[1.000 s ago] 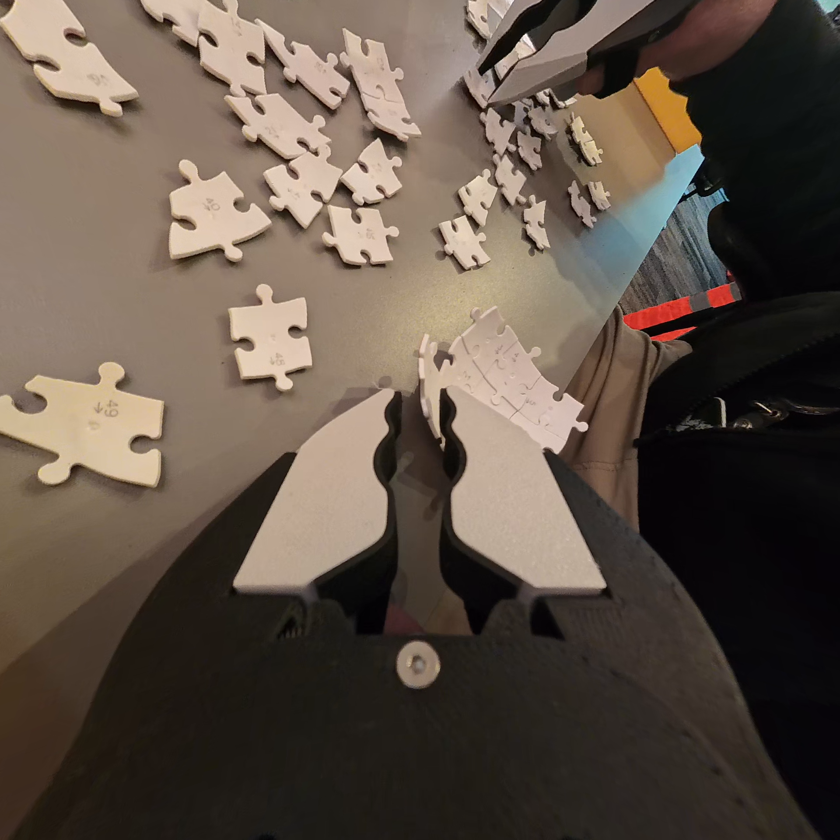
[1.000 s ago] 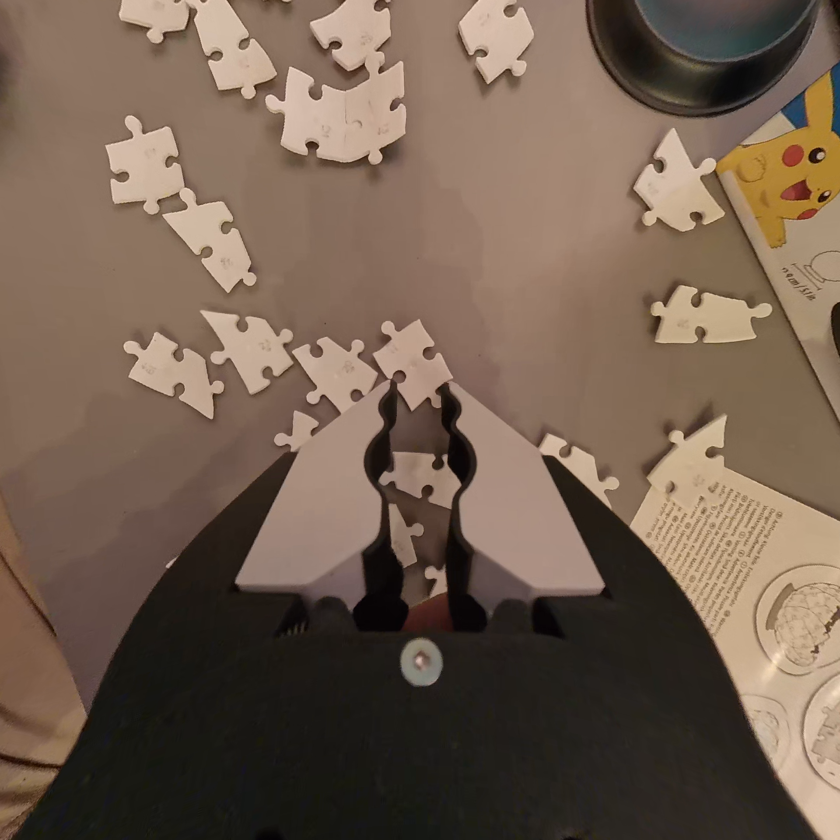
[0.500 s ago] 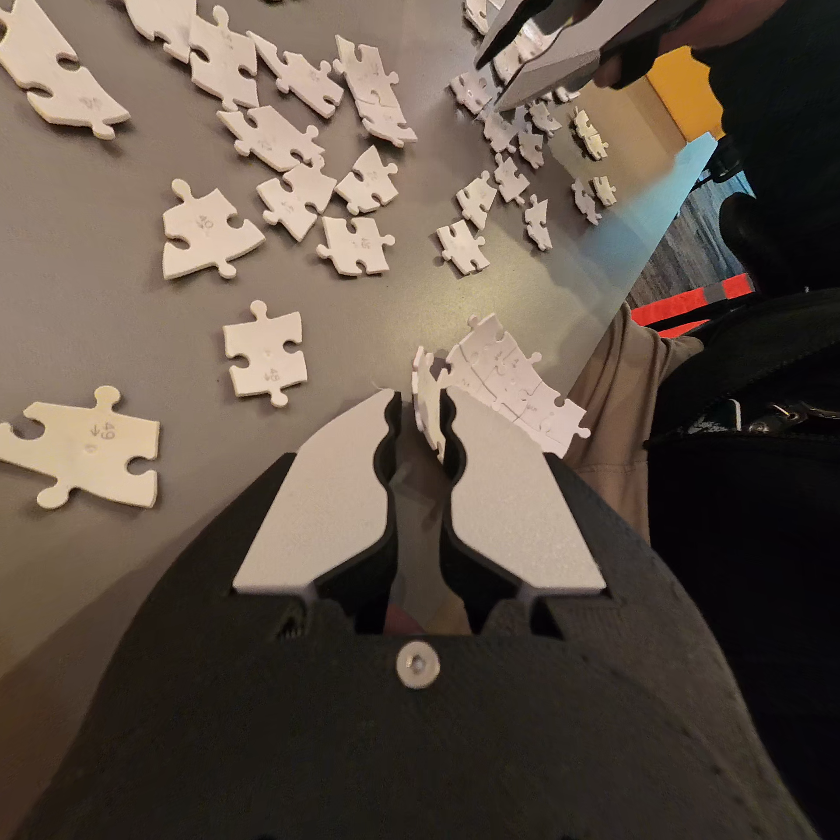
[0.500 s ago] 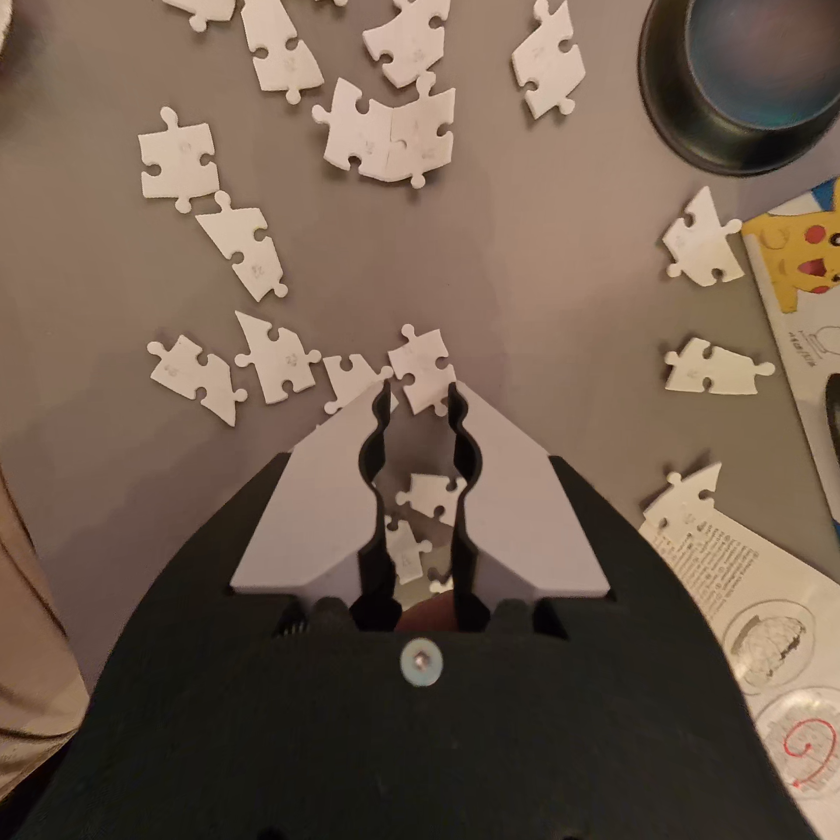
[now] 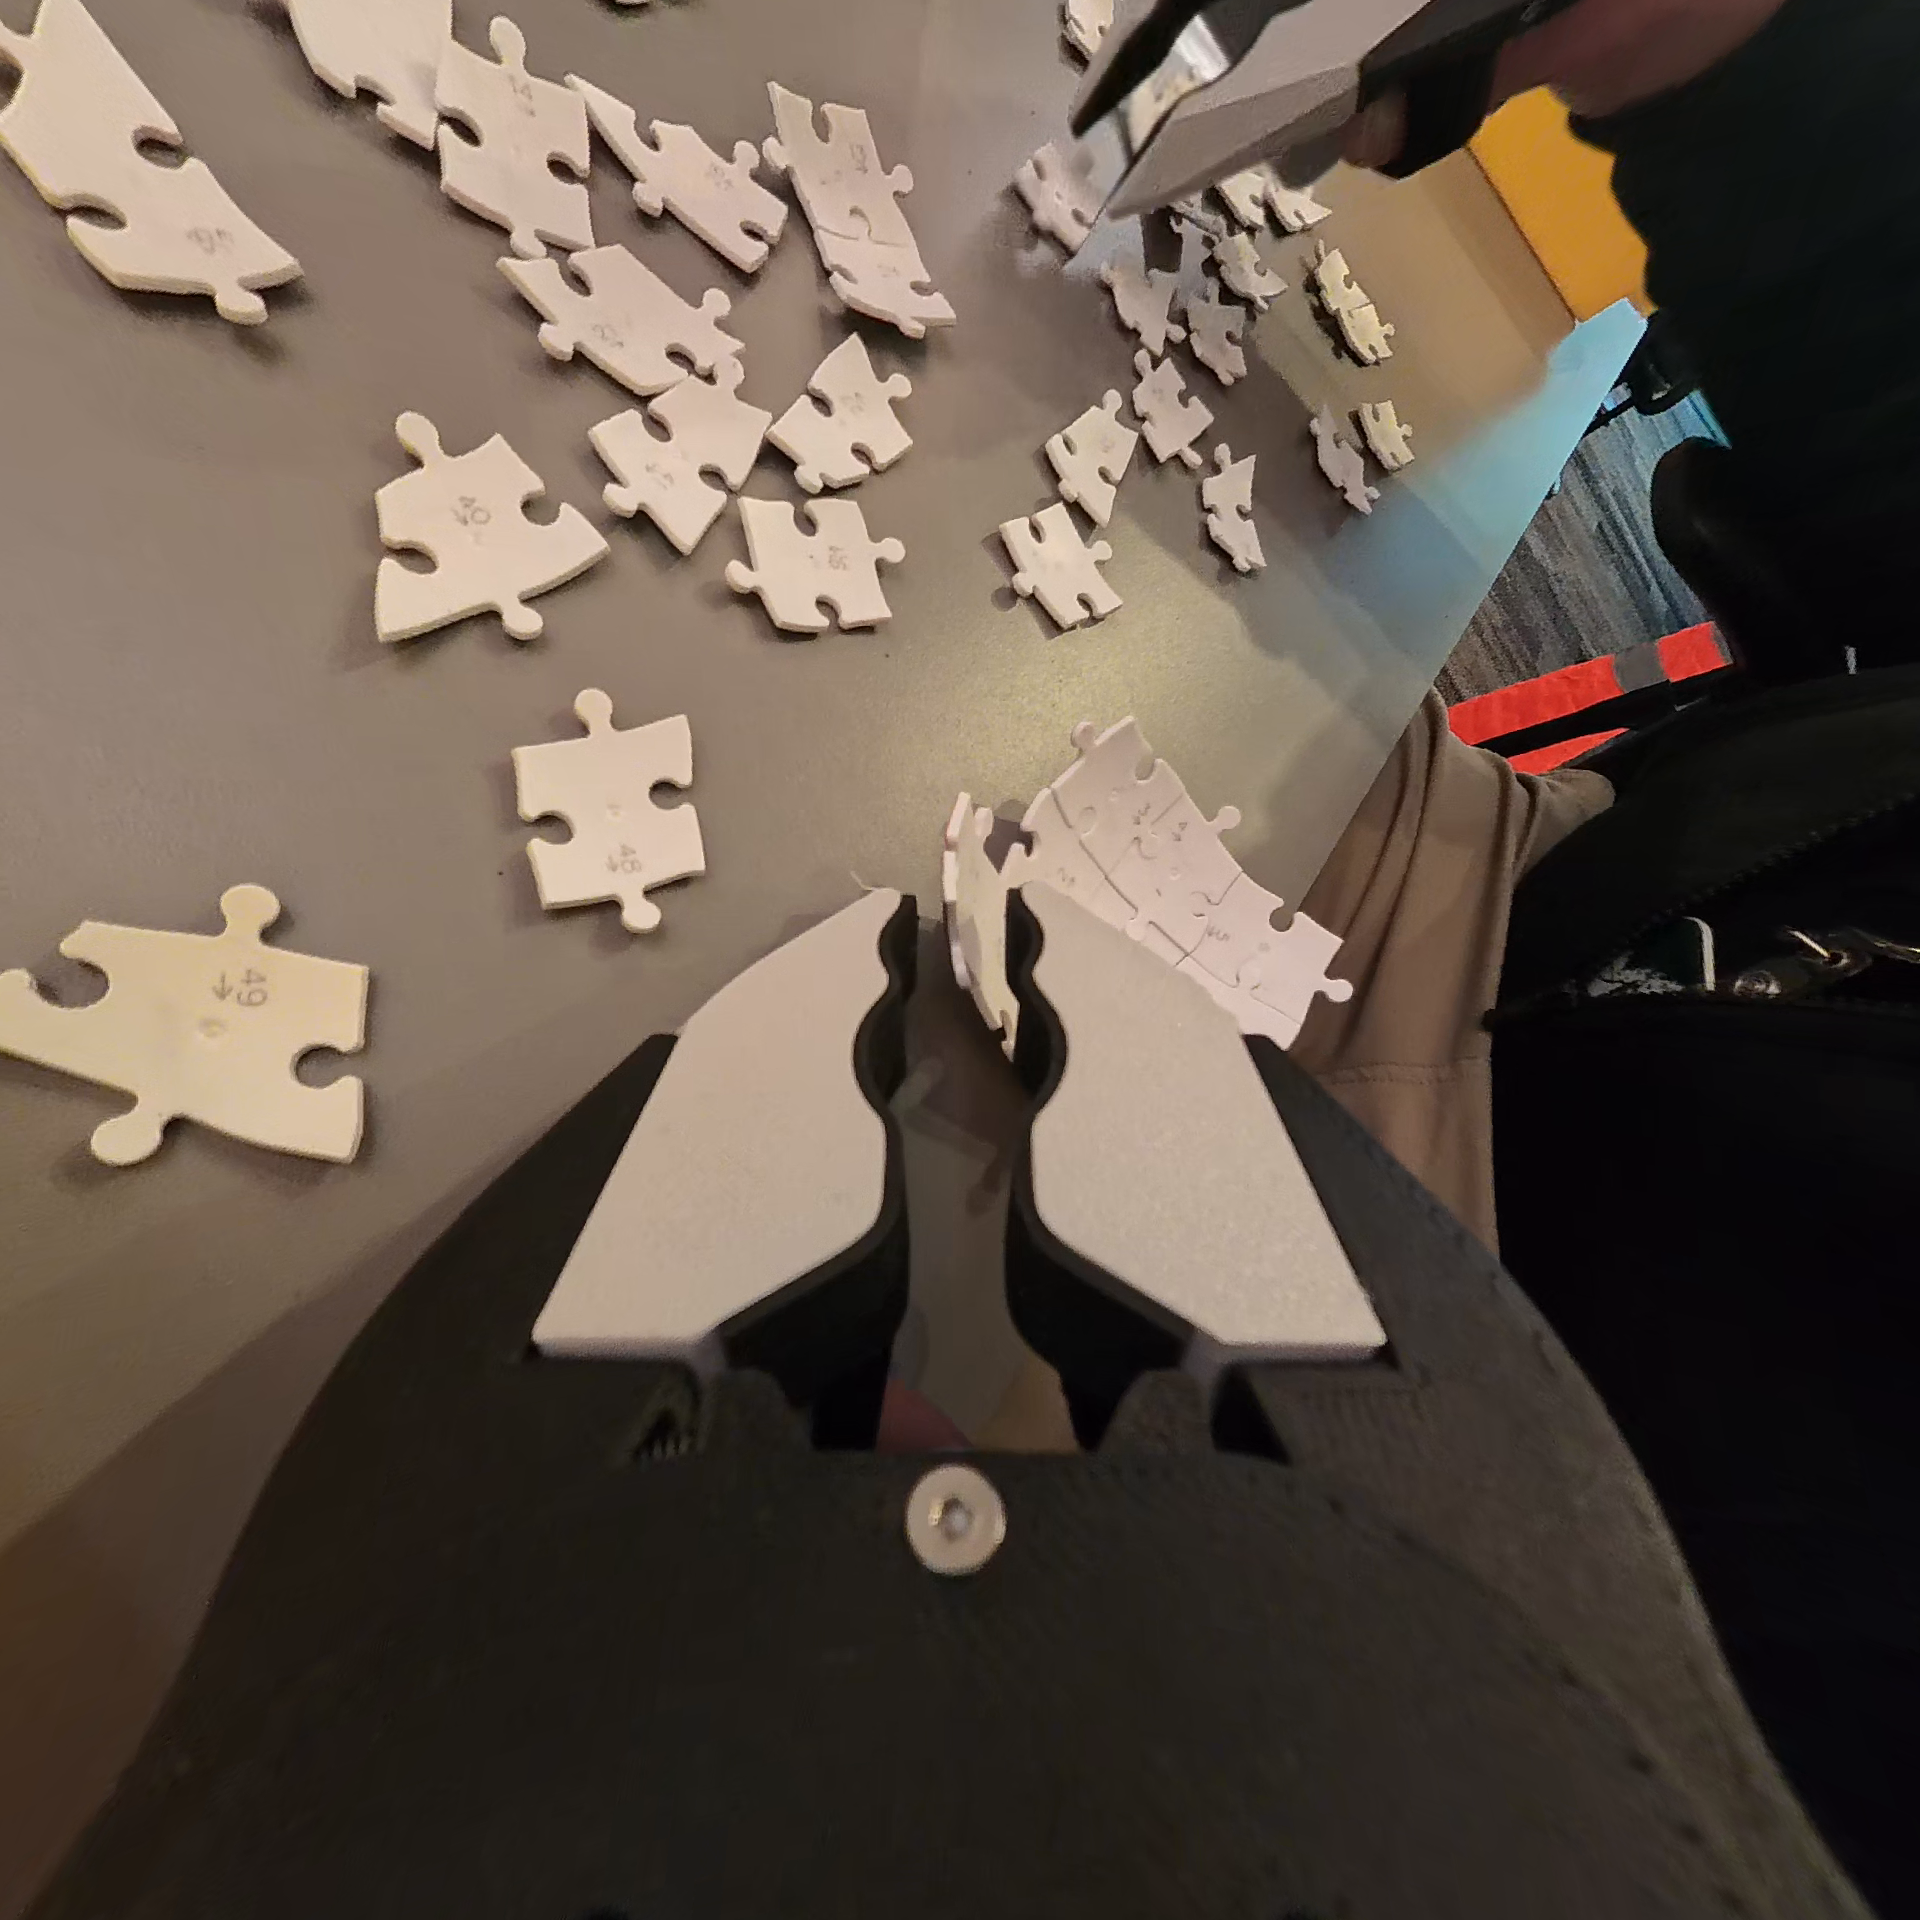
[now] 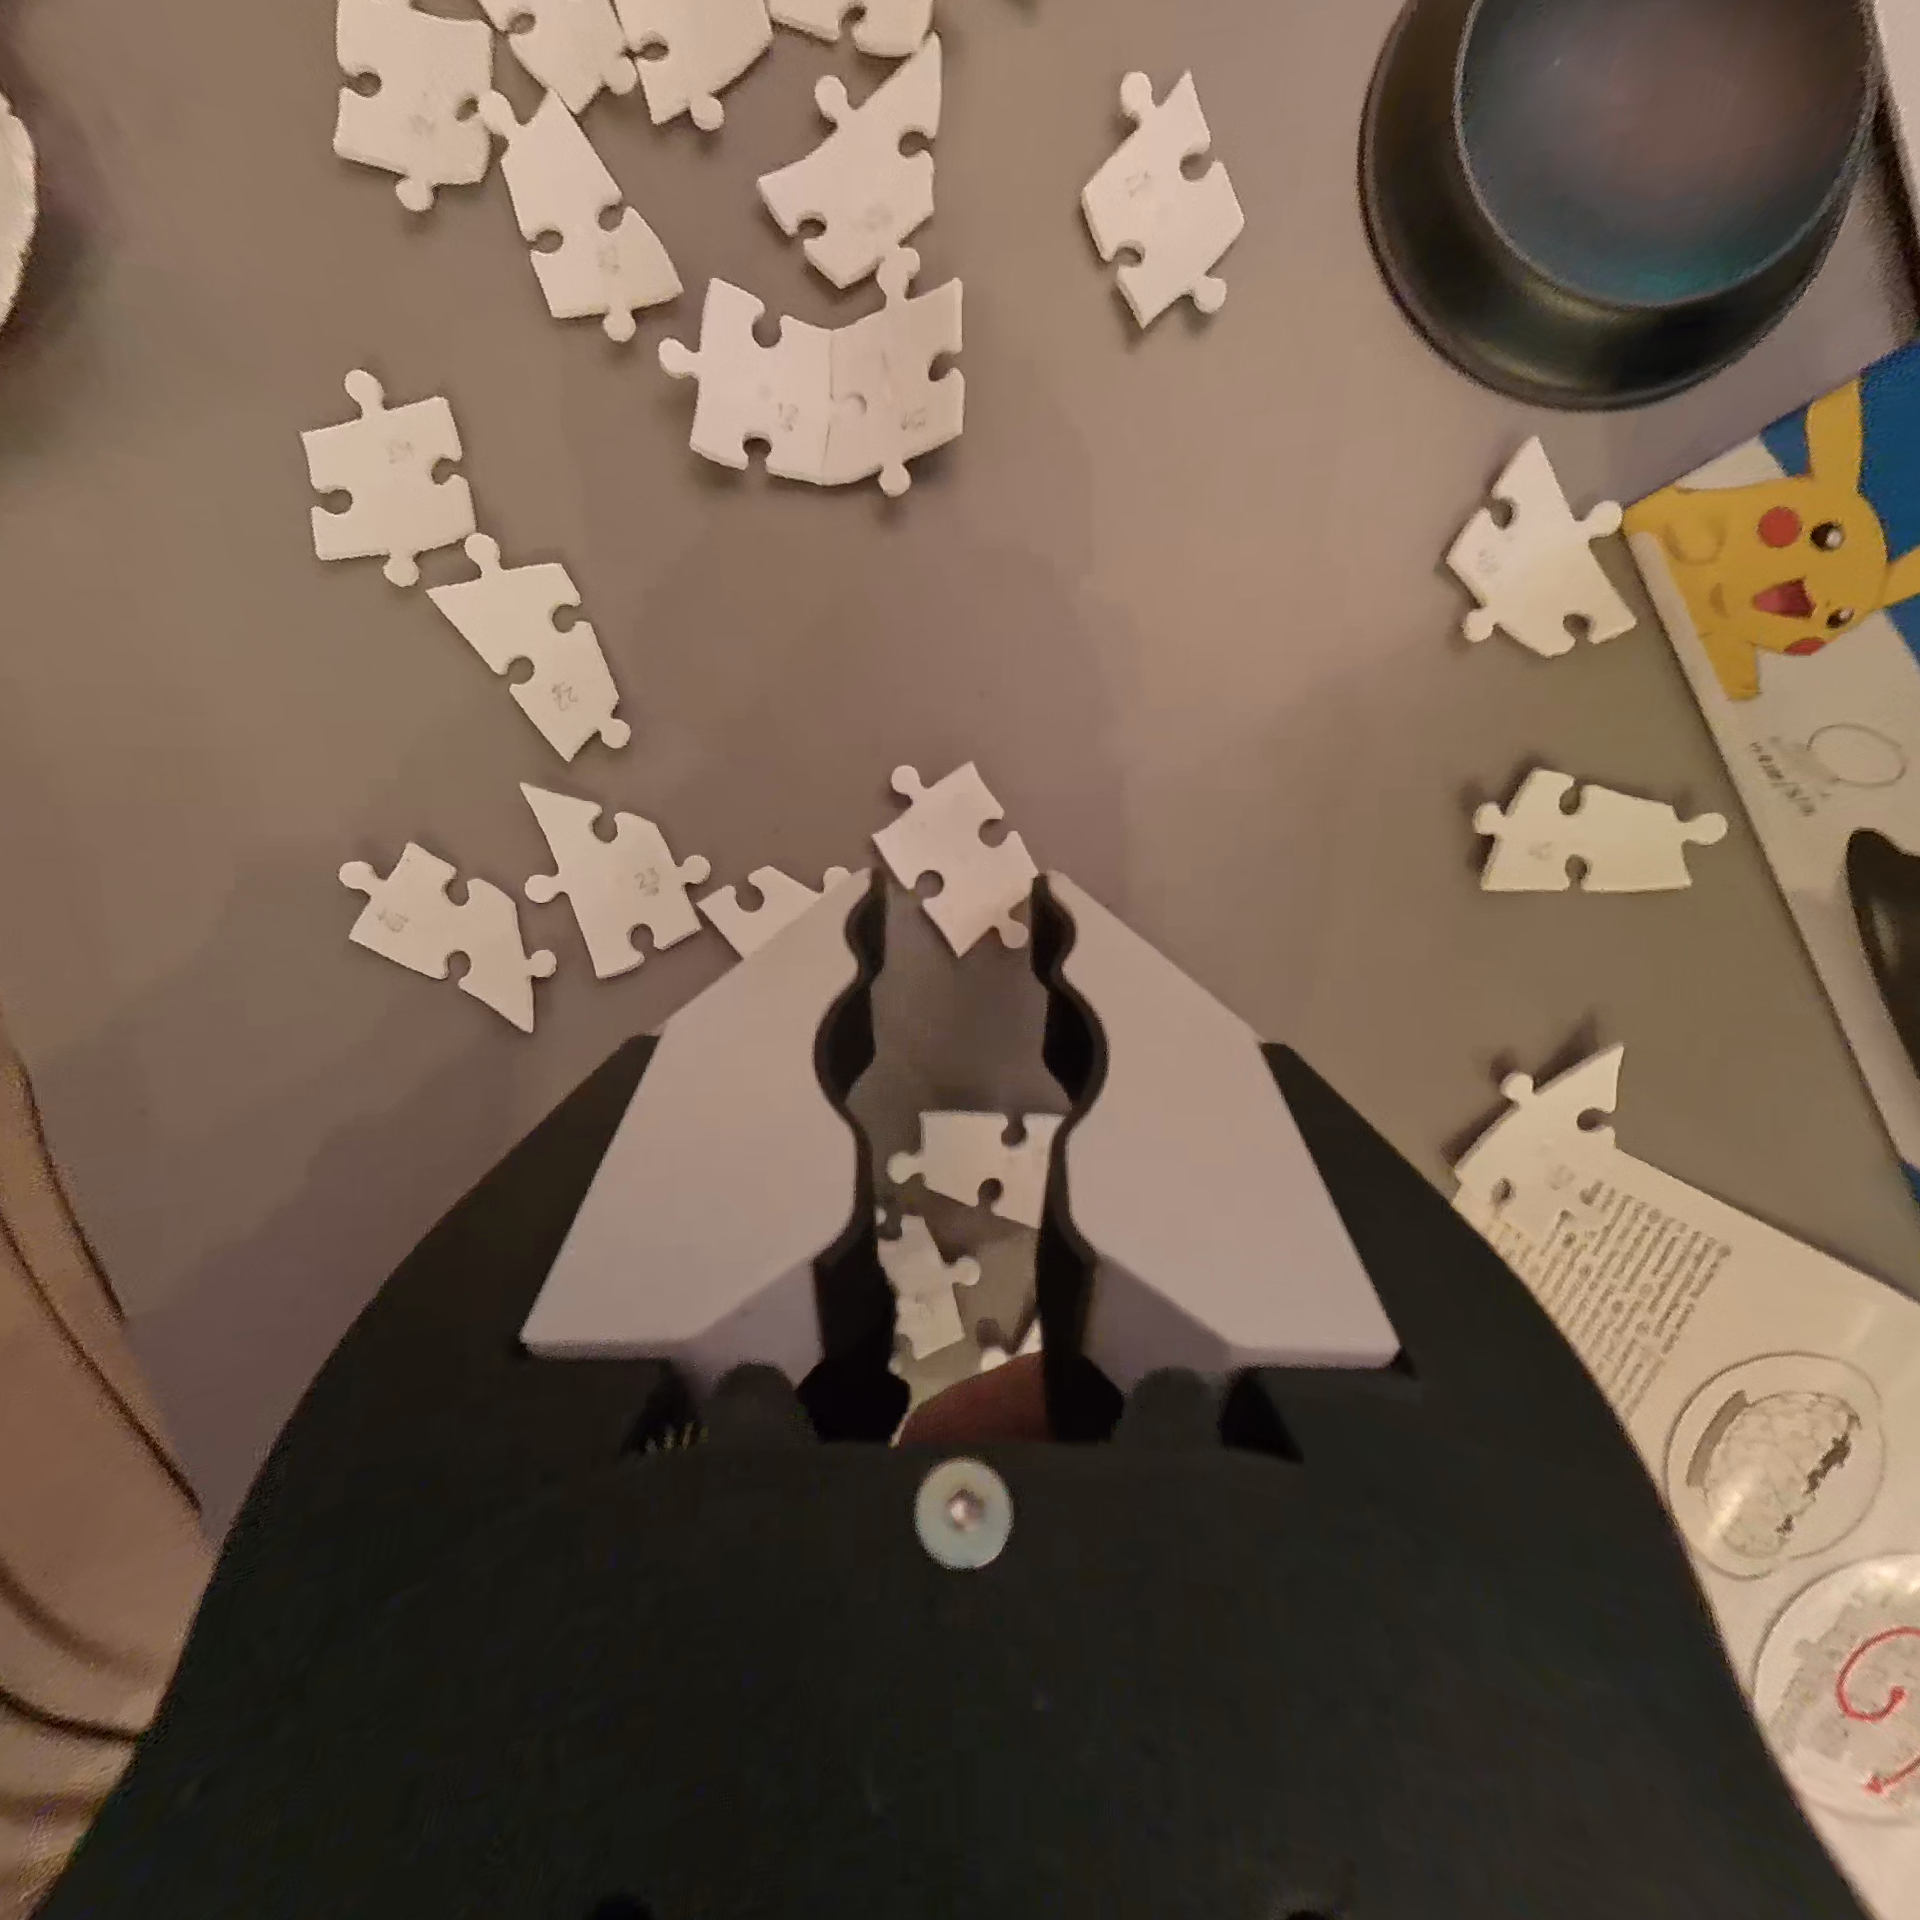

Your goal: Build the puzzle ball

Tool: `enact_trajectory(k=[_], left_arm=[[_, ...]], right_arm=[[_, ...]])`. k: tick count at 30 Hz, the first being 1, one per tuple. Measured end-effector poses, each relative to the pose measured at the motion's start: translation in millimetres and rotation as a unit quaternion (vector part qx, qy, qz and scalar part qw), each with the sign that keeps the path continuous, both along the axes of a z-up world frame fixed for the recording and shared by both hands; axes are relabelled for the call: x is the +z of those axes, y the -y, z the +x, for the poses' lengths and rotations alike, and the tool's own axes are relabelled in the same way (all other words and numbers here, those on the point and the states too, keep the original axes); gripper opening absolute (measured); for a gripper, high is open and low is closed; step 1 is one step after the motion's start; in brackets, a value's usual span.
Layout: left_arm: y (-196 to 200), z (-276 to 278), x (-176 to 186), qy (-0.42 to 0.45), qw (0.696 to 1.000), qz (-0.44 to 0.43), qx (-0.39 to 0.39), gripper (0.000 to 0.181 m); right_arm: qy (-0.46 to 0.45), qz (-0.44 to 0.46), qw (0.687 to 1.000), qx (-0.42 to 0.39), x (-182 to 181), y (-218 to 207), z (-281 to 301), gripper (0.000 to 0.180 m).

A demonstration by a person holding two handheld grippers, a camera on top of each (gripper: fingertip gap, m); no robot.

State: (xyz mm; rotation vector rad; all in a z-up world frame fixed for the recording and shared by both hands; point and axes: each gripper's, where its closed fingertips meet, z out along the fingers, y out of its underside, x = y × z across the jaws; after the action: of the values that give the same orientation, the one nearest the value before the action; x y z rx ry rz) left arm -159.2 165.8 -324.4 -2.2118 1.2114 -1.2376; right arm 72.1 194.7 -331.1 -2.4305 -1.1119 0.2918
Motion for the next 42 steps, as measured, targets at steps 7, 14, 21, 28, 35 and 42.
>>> enact_trajectory(k=[7,14,21,28,35,42], left_arm=[[0.0,0.4,0.2,0.001,1.0,-0.001,-0.001,0.016],[0.1,0.3,0.5,0.002,1.0,0.0,-0.001,0.016],[-0.4,1.7,0.2,-0.001,1.0,0.003,-0.002,0.016],[-0.1,2.5,0.1,-0.002,1.0,0.004,-0.004,0.016],[0.3,2.7,0.0,-0.002,1.0,0.005,-0.005,0.016],[0.2,2.8,0.1,-0.001,1.0,0.005,-0.005,0.016]], right_arm=[[0.01,-0.011,1.0,-0.015,-9.9,-0.8,1.9,0.019],[-0.006,-0.007,1.0,-0.017,-9.3,-3.5,1.2,0.015],[-0.006,0.006,1.0,0.005,1.4,-3.0,-6.9,0.0],[-0.007,-0.02,0.997,0.068,6.2,22.1,-30.4,0.029],[-0.013,-0.052,0.997,0.059,-7.9,29.6,-43.2,0.02],[-0.054,-0.058,0.996,0.038,-6.4,28.7,-46.4,0.006]])
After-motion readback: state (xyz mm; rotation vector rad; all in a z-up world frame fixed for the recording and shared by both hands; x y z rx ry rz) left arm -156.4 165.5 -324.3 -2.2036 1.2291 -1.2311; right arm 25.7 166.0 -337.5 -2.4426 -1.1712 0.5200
